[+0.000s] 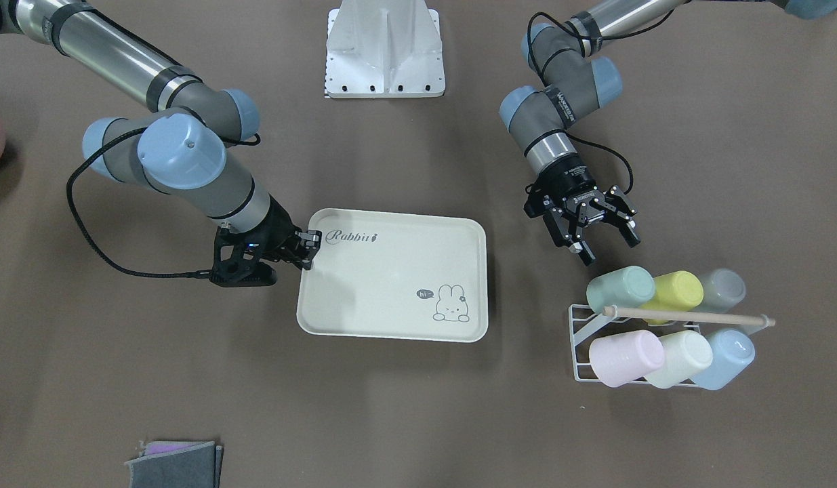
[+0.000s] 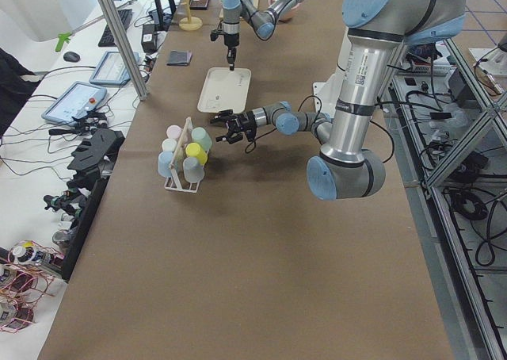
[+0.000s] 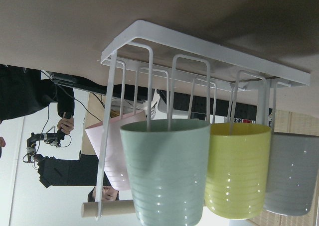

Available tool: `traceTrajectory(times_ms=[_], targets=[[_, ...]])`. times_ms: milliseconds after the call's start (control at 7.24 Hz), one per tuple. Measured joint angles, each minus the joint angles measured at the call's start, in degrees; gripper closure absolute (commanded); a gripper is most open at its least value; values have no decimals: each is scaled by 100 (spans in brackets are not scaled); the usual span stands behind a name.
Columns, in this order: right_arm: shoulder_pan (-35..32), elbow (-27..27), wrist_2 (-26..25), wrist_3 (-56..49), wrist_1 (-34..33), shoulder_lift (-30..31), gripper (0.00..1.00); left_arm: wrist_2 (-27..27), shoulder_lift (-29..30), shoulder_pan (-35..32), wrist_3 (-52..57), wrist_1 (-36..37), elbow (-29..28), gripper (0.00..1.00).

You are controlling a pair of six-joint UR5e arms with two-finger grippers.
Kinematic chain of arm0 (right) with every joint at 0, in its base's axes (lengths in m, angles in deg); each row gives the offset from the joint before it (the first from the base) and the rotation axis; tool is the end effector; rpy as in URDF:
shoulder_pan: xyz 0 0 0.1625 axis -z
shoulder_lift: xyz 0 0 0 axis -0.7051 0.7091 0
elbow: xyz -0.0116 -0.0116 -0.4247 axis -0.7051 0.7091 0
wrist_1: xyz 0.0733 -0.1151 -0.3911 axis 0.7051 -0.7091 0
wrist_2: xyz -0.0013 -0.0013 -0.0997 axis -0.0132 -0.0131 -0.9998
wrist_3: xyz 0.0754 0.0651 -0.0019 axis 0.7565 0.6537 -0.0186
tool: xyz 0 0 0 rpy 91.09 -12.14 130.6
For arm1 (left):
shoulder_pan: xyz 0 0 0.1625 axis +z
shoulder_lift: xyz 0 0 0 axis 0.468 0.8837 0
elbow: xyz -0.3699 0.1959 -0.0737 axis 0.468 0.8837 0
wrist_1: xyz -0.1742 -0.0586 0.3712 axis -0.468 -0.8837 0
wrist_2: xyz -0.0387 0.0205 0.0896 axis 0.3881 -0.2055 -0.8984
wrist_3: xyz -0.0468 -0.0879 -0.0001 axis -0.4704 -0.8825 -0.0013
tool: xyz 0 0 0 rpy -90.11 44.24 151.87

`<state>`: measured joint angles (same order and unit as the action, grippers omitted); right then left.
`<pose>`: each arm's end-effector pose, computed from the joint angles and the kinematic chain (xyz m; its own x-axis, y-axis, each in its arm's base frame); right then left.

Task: Pick up and place green cup on tray

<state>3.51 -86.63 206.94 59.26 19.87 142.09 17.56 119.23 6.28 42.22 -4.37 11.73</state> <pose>-0.4826 -0.5337 0.2809 0.5066 0.0826 0.8582 -0.1008 0.9942 -0.0362 0.4806 -0.4360 0.4116 -0.5633 0.3850 0.7311 -0.7851 0.0265 -0.6188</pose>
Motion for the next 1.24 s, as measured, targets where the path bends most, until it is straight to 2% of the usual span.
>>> traceTrajectory(times_ms=[276, 552, 829, 1243], targets=[[250, -410, -400, -35, -38, 246, 100, 5, 172, -63, 11, -20, -280, 1], [444, -764, -585, -80, -41, 542, 100, 12, 265, -97, 7, -217, -577, 1], [616, -844, -729, -89, -39, 615, 100, 19, 278, -150, 8, -522, -874, 2], [746, -792, -809, -98, -34, 610, 100, 14, 293, -285, 193, -593, -892, 2]])
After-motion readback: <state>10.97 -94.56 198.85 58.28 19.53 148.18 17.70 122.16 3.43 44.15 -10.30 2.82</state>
